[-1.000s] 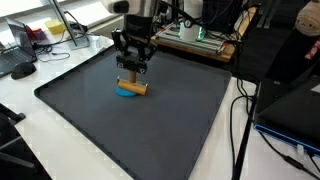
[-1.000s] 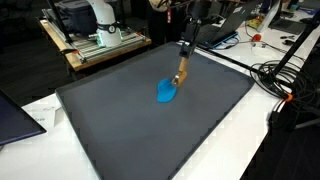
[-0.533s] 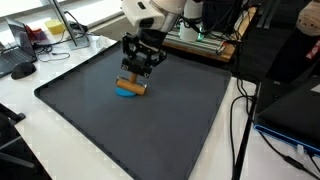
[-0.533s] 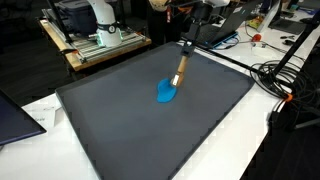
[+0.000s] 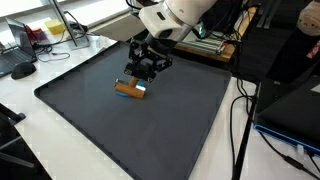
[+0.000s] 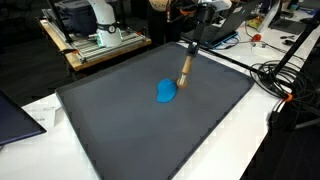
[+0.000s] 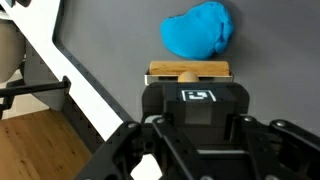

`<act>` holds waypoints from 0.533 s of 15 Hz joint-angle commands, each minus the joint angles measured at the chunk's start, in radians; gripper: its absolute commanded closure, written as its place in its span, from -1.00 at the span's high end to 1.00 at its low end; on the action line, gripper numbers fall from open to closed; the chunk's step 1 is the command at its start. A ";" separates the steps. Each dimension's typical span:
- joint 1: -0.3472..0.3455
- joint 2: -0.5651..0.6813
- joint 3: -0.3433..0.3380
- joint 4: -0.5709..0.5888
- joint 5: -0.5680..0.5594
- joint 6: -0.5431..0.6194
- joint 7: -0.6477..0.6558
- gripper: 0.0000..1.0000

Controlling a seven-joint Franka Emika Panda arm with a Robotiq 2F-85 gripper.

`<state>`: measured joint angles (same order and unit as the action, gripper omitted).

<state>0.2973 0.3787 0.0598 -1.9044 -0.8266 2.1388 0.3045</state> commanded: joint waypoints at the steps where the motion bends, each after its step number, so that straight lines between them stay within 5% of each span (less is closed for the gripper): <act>1: -0.009 0.002 0.020 0.017 -0.011 -0.008 -0.006 -0.53; 8: -0.124 -0.063 0.033 -0.009 0.211 0.120 -0.166 -0.53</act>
<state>0.2433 0.3621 0.0757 -1.8978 -0.7294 2.2018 0.2477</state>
